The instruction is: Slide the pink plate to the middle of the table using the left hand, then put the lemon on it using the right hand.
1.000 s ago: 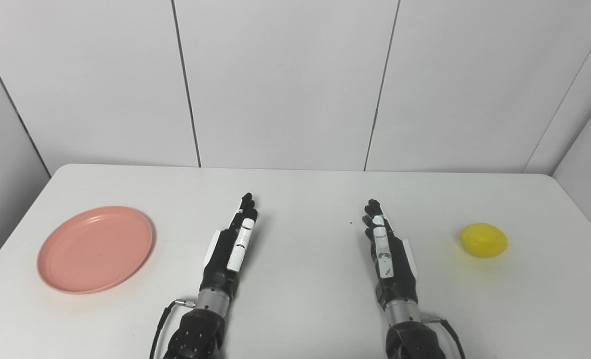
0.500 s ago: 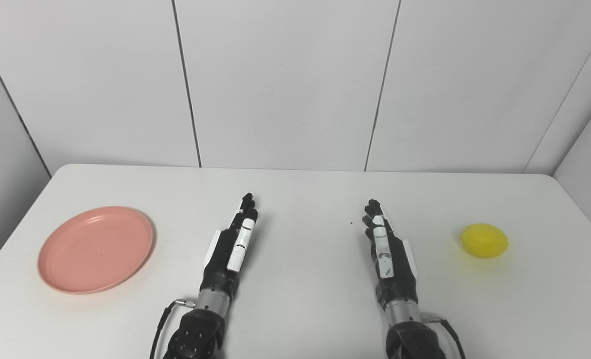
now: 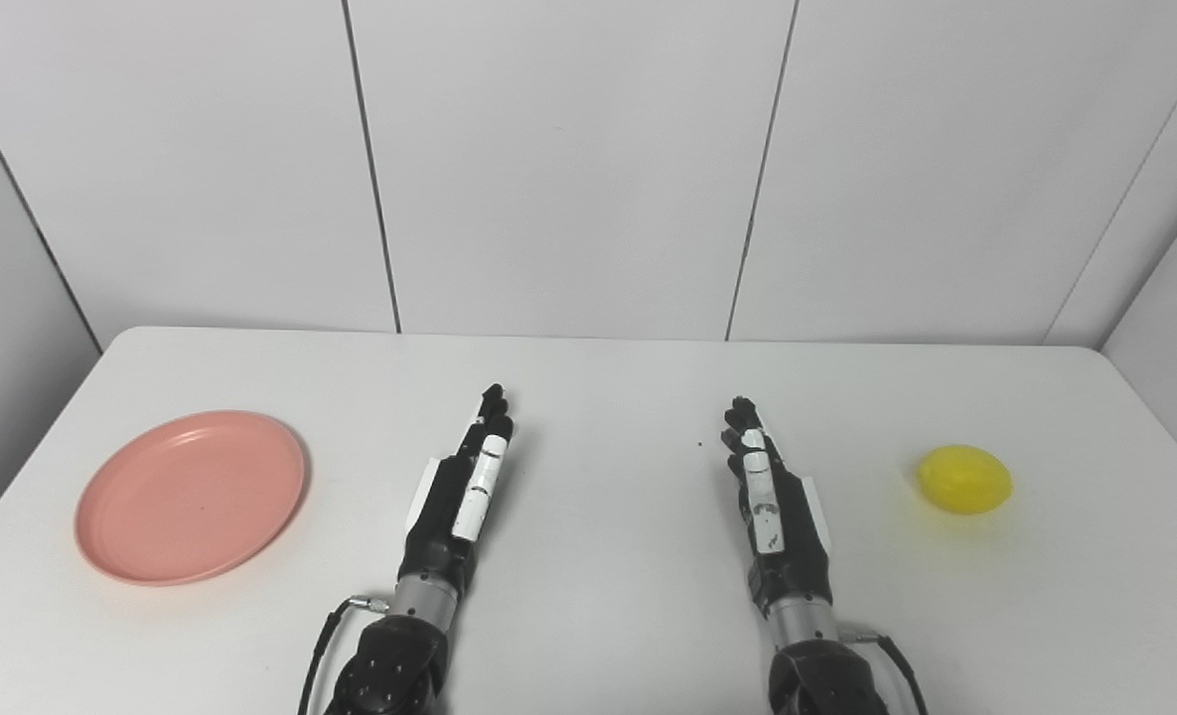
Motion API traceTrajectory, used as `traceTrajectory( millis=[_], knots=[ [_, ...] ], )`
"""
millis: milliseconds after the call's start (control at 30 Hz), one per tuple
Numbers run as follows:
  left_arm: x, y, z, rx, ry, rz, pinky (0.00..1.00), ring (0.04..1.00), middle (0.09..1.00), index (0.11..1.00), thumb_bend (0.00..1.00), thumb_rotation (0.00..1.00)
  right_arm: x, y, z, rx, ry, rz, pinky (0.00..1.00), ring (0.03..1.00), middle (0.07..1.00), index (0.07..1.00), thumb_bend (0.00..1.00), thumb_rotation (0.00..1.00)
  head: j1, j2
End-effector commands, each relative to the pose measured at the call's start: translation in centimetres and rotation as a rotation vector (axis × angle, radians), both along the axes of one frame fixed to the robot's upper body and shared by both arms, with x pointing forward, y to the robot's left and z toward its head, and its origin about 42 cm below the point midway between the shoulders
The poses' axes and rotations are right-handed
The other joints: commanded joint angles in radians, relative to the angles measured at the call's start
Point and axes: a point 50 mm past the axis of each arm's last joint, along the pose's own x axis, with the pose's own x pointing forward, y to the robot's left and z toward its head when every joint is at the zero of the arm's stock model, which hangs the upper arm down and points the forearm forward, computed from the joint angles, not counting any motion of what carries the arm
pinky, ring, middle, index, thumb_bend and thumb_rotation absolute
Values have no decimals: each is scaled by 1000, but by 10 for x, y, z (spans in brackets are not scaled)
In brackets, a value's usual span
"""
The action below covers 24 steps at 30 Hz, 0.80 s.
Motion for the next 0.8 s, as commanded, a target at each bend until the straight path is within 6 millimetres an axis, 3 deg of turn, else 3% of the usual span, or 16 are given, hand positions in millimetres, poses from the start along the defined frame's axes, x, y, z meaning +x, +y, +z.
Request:
traceTrajectory(
  millis=[0,767],
  knots=[
    [1,-6,0,-9,13,-27,1000,977,997,1000,511,1000,5,3,15,-7,-63,3,1000,944,940,929,746,1000,1,-1],
    [1,-6,1,-8,13,-30,999,977,997,1000,512,1000,4,3,15,-5,-63,8,1000,950,944,934,753,1000,1,-1]
  ],
)
